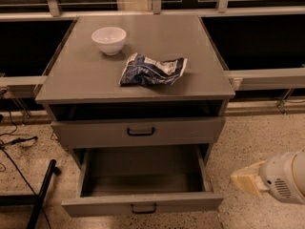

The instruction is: Close middle drawer

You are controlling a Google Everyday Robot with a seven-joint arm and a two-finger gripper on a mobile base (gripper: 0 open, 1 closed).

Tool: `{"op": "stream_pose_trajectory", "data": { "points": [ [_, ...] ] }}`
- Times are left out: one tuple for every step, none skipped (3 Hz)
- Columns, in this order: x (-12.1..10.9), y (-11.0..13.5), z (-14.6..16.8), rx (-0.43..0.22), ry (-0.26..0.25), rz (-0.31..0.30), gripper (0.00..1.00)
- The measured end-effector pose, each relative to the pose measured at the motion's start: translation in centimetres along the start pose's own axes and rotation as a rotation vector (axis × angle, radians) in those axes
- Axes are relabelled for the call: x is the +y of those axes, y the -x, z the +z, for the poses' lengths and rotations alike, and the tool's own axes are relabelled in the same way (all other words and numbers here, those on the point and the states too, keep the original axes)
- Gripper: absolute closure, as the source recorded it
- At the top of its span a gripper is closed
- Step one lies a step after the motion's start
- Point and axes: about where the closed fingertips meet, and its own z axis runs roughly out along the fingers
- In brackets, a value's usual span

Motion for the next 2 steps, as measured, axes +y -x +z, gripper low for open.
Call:
{"op": "stream_pose_trajectory", "data": {
  "points": [
    [-0.7, -1.9, 4.0, -0.043, 0.040, -0.033, 1.00],
    [-1.4, -3.6, 8.5, -0.083, 0.082, -0.076, 1.00]
  ]
}}
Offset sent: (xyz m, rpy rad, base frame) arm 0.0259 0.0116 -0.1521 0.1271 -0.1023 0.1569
